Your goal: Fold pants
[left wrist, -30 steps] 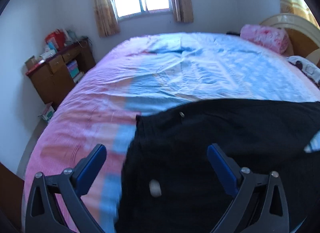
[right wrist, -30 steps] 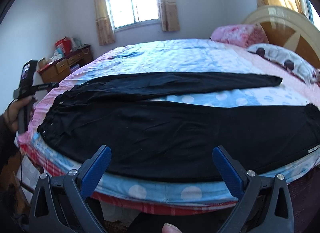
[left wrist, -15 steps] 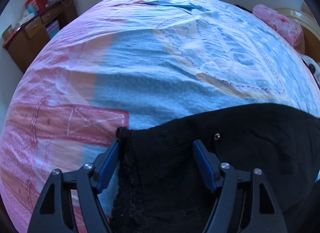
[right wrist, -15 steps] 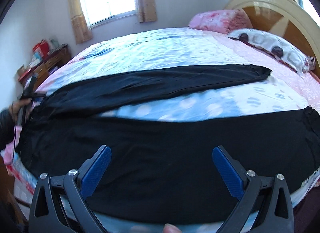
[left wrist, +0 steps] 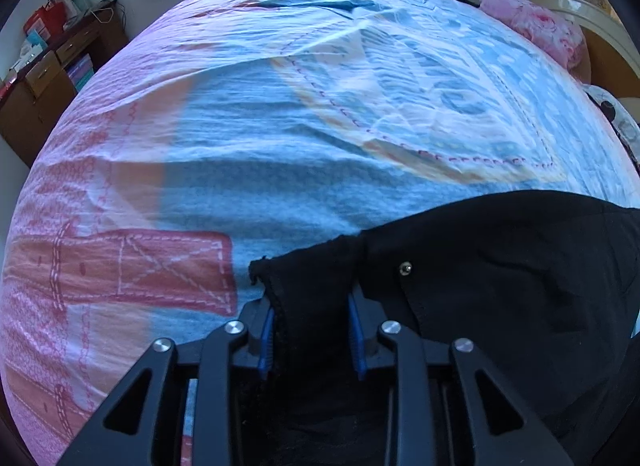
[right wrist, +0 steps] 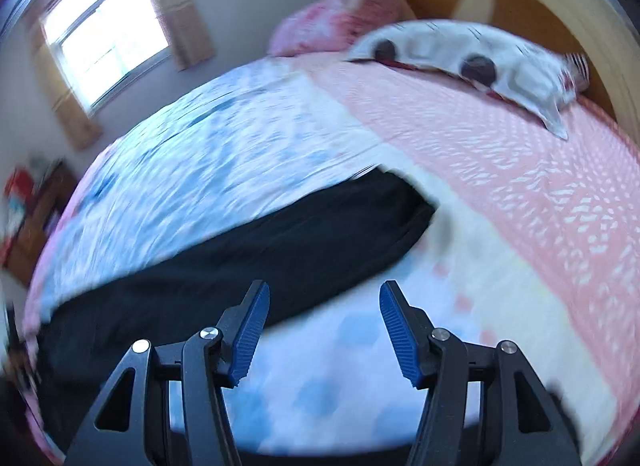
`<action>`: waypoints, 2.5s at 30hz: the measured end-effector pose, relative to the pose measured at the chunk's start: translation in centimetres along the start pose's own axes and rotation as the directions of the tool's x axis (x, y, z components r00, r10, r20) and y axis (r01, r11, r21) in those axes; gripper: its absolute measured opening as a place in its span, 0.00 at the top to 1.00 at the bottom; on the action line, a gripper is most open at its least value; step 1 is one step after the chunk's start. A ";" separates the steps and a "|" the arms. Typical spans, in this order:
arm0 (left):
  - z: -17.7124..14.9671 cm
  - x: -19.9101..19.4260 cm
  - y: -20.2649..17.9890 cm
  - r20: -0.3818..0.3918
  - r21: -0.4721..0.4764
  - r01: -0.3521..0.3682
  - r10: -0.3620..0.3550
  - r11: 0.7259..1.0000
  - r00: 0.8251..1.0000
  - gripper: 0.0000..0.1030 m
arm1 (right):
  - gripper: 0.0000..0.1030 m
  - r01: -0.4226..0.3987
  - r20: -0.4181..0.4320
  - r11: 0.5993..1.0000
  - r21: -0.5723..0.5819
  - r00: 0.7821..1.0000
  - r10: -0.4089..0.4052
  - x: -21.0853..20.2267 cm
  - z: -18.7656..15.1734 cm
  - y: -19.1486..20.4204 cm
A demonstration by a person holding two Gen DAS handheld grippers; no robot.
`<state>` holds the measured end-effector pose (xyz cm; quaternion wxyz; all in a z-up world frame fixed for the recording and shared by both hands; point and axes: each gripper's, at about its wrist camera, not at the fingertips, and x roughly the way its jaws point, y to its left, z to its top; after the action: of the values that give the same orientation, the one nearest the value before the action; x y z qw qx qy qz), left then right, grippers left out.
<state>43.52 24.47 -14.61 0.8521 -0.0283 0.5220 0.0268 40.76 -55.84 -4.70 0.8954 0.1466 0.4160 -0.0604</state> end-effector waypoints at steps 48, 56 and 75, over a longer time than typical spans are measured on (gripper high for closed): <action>-18.3 -15.9 4.0 0.460 0.019 0.260 -0.239 0.965 0.855 0.72 | 0.93 -0.182 0.008 0.931 -0.315 0.981 0.194 -11.2 -6.2 -8.7; -24.3 -14.5 3.0 0.390 0.067 0.212 -0.221 0.975 0.894 0.52 | 0.57 -0.064 -0.026 0.932 -0.357 0.998 0.058 -13.7 -10.5 -7.7; -25.2 -14.9 2.1 0.433 0.174 0.051 -0.123 0.983 0.893 0.48 | 0.57 -0.266 -0.228 0.372 -0.889 0.963 0.144 -6.7 -31.8 27.3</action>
<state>14.27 24.41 -12.83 0.9481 0.0224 0.3136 -0.0471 19.56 -20.03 -13.23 0.8043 -0.3132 0.4087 0.2967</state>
